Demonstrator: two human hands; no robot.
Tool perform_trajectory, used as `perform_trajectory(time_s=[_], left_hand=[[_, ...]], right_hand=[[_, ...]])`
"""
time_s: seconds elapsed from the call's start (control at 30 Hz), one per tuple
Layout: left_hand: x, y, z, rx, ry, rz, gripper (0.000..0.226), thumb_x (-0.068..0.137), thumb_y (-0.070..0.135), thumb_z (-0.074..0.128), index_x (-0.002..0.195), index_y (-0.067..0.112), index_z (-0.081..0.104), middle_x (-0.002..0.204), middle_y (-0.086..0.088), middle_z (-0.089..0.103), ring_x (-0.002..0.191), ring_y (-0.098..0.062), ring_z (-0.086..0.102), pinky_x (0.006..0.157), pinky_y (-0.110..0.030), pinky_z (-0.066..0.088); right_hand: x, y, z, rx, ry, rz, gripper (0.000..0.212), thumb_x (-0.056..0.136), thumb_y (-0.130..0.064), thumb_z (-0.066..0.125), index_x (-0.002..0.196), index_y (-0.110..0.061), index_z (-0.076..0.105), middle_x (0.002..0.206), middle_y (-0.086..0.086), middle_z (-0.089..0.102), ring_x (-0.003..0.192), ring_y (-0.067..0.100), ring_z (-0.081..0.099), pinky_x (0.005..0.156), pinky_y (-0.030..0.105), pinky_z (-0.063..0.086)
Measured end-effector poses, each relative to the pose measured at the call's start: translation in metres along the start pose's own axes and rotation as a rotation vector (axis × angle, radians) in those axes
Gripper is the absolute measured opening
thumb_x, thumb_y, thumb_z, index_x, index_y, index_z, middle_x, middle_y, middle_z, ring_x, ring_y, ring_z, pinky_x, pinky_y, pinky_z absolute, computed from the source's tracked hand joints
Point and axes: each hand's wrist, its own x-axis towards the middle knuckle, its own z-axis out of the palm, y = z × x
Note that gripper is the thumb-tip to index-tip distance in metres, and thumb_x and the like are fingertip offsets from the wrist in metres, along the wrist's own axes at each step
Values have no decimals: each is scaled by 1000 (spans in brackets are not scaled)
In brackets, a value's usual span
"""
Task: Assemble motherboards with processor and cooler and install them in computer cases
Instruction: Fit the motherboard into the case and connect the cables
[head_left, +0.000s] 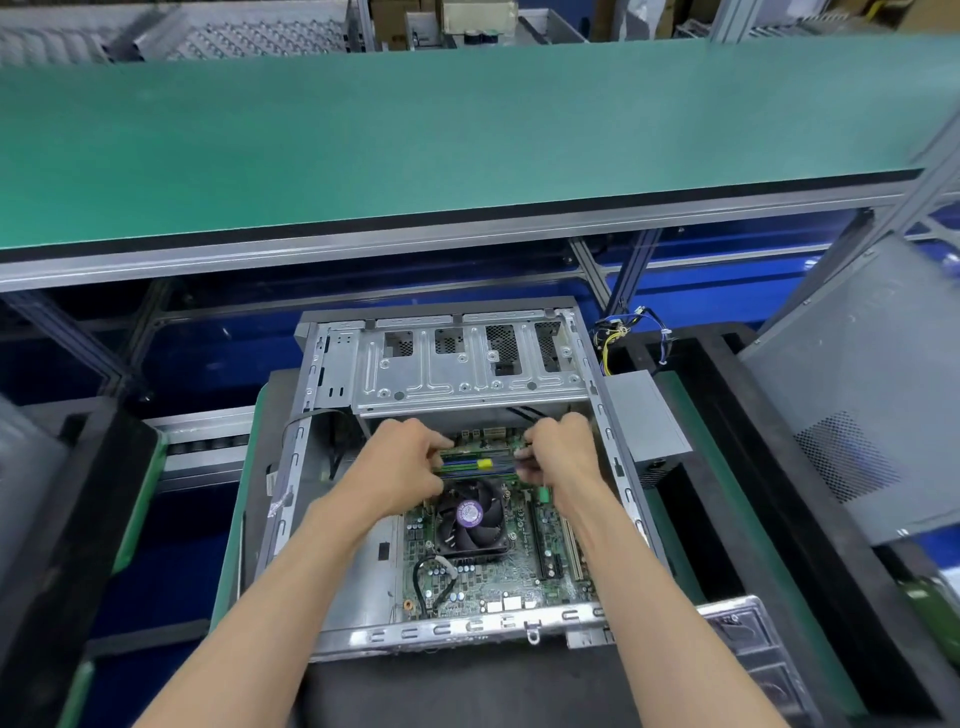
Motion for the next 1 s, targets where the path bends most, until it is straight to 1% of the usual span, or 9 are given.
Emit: perform_trajectory(time_s=[0.1,0.23,0.37,0.5,0.57,0.7,0.83,0.93,1.0], left_hand=[[7,-3,10,87,127,-45,36,85,17,70,120,24,74,112,2,75,108,-20,66,96,-36,53],[17,2,27,373,192,-157,45,86,60,67,104,19,69,104,-7,71,105,-32,62,91,-42,46],[29,2,31,31,133,-292,34,87,44,69,81,13,55,88,-9,64,80,-29,57,69,-35,46],[39,5,30,-2,13,-286,13,84,26,56,80,14,58,84,-3,60,85,-27,56,76,-35,43],[45,9,30,-14,-71,-288,10,87,24,51,83,16,55,93,-5,57,92,-28,52,85,-38,40],[50,8,33,-40,-219,-181,19,93,22,49,75,17,48,109,-12,70,105,-35,63,88,-39,47],[49,-6,36,-107,-210,-186,6,95,17,52,91,15,55,116,-18,69,113,-38,61,92,-40,48],[51,-11,36,-218,-174,-234,38,90,16,56,128,11,59,135,-14,61,125,-33,55,101,-38,47],[52,-11,35,-352,-143,-330,27,86,12,56,111,7,66,123,-16,65,107,-29,61,82,-28,51]], right_hand=[[-2,3,-5,-582,120,-220,22,89,-4,52,69,-8,44,65,6,50,51,20,47,48,29,36],[-12,7,-2,-1155,158,-389,16,90,-8,64,78,-8,54,83,10,63,83,30,67,57,30,46],[-20,7,8,-1334,302,-495,24,86,-13,72,107,-5,62,107,15,64,104,29,61,64,34,49],[-26,3,12,-1265,429,-837,11,78,-17,68,77,-8,62,79,11,61,77,28,56,53,30,33],[-28,2,13,-1121,338,-1136,13,78,-17,66,75,-10,56,74,7,54,68,22,49,48,28,30],[-39,10,19,-1032,-181,-1469,17,80,-23,67,83,-10,57,78,6,57,70,21,50,49,31,40],[-43,17,21,-1318,-403,-1406,49,84,-55,61,108,-12,60,104,5,57,89,21,50,81,38,43],[-42,24,21,-1442,-409,-1298,72,75,-73,59,115,-12,53,115,4,53,99,23,54,98,42,39],[-39,29,21,-1510,-383,-1231,85,70,-78,60,120,-11,50,117,4,55,105,25,57,106,50,35]])
